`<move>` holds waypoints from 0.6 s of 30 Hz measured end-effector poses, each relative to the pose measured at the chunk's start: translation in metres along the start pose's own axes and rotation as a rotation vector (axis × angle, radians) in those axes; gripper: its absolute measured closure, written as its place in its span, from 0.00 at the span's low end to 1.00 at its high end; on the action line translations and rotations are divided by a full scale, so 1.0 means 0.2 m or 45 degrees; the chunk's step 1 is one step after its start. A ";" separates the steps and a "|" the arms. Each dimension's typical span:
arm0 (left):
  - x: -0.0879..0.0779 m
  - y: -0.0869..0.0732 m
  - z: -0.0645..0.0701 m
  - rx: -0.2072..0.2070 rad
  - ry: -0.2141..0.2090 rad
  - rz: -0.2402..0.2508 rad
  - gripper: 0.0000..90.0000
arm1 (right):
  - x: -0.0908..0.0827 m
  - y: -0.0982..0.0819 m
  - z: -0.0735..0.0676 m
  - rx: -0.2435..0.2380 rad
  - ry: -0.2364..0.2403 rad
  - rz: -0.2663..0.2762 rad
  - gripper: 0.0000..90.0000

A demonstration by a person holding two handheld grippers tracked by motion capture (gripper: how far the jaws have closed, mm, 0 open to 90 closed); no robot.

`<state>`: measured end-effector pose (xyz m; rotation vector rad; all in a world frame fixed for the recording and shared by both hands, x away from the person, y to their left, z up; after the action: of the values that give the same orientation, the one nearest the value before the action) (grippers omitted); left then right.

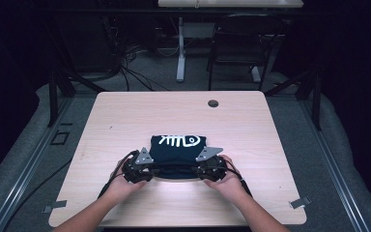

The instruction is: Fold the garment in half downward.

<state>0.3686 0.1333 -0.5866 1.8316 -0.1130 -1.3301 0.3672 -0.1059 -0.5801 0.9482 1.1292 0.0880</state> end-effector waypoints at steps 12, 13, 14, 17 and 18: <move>-0.16 0.02 0.01 -0.061 -0.028 0.074 0.63 | -0.12 0.02 -0.03 0.012 0.027 0.027 0.66; -0.18 0.02 0.00 -0.067 -0.023 0.080 0.62 | -0.14 0.02 -0.03 0.011 0.027 0.028 0.66; -0.20 0.01 -0.01 -0.077 -0.009 0.087 0.62 | -0.15 0.02 -0.04 0.015 0.027 0.038 0.65; -0.24 -0.02 -0.03 -0.123 0.010 0.103 0.60 | -0.20 0.01 -0.03 0.011 0.010 0.040 0.64; -0.25 -0.03 -0.04 -0.140 0.022 0.111 0.60 | -0.21 0.01 -0.03 0.012 0.002 0.039 0.64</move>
<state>0.3517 0.1675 -0.5538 1.7260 -0.1067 -1.2357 0.3433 -0.1227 -0.5494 0.9741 1.1178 0.1087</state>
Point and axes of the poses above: each handheld gripper's, and its own axes: x roughly forward along the jaws, y roughly out of its top, z roughly to its right, the point moved 4 cm from there along x, roughly forward along the jaws, and after that the axes turned 1 degree about -z, right-handed, at the moved point
